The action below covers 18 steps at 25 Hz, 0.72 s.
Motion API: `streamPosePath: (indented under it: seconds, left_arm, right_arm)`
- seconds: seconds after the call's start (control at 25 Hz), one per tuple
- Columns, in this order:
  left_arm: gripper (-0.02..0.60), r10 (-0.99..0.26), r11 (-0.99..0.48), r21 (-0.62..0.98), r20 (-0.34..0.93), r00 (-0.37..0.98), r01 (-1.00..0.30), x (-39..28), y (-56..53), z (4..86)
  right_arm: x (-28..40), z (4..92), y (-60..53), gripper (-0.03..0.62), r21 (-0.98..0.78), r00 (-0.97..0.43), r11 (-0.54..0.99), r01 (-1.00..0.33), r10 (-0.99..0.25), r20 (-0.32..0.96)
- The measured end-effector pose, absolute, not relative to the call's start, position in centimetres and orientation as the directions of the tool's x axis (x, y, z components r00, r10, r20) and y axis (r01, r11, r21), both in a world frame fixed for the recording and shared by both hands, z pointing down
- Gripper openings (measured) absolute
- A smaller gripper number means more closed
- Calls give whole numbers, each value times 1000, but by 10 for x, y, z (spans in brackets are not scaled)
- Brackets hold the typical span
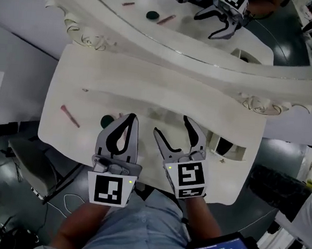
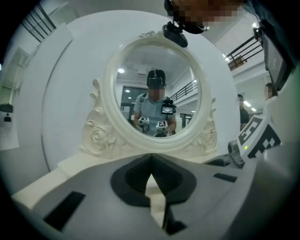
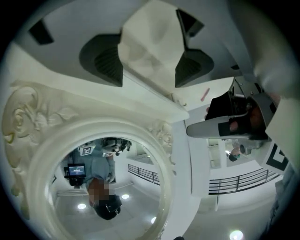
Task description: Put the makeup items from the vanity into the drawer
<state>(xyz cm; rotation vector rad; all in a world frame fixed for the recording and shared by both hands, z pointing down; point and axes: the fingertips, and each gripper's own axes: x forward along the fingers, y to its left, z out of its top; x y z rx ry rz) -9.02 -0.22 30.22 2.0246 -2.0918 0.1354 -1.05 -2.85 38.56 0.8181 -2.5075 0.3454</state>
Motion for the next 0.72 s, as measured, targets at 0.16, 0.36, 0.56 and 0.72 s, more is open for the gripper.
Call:
streamPosePath:
  seconds: [0.16,0.36,0.56,0.72]
  left_arm:
    - [0,-964,137,86,239,-113,-987,-136,21,305]
    - [0,-947,194,96,278,-161,-976,-177,42,318]
    - [0,-931,221,108,321,-177,-969,-203,56,335]
    - [0,-921,230,117,346,-178,-966,-216,61,345]
  right_arm:
    - [-59,403,-4,353,-111,-745,846,-521,-387,543]
    - [-104,427,23,278,-141,-753,874,-466,-307,582]
    - [-131,449,40,218,-176,-743,875,-451,-259,616]
    - [-140,466,45,216,-186,-716,866,-464,-243,654]
